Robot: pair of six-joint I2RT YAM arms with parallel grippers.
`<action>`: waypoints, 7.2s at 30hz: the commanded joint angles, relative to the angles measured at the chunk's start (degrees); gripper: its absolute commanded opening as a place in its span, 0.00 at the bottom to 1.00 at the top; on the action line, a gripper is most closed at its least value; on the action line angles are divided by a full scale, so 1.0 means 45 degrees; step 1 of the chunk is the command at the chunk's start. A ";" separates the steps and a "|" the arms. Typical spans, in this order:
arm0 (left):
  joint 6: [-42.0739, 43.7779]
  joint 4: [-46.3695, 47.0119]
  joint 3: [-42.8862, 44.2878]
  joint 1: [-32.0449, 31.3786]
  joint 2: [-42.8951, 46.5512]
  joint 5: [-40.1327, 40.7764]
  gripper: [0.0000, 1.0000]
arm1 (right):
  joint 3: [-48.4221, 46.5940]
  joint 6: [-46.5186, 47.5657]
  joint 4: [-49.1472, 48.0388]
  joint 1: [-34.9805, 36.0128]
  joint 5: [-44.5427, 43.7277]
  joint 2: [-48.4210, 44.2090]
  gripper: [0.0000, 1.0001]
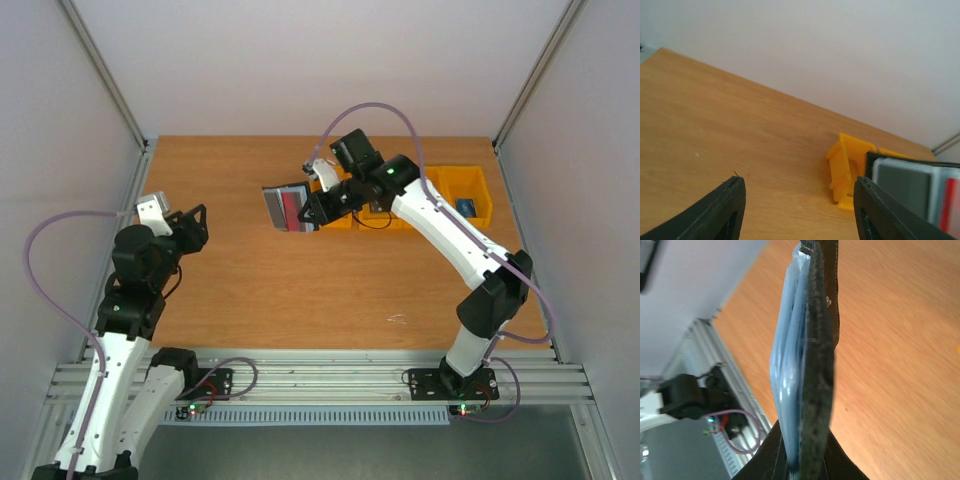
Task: Take the credit cards out of the card holder
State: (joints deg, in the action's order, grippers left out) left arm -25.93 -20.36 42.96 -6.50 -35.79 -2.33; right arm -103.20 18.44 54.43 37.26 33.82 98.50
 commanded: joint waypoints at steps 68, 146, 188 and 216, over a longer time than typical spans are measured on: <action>-0.2647 0.6122 -0.1337 -0.0064 0.0015 -1.2710 0.03 | 0.2582 0.0292 -0.4510 0.0549 0.6308 -0.2026 0.01; 0.3909 0.1393 -0.0884 0.0278 0.0821 -1.0272 0.00 | 0.5671 -0.0982 -0.0776 -0.2601 0.0198 0.0481 0.60; 2.9431 1.4230 -0.3503 -0.0505 -0.1379 -1.1035 0.00 | -0.4076 -0.2873 -0.0641 0.1027 0.3485 0.1018 0.28; 1.5890 -0.0318 -0.3377 -0.0855 0.2206 -0.0897 0.99 | -0.1127 0.1483 0.2768 -0.8566 -0.4556 0.2080 0.01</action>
State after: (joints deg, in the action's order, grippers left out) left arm 75.55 -10.46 22.28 -10.22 -24.43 -14.72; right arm -108.27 17.78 66.72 0.97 19.77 103.24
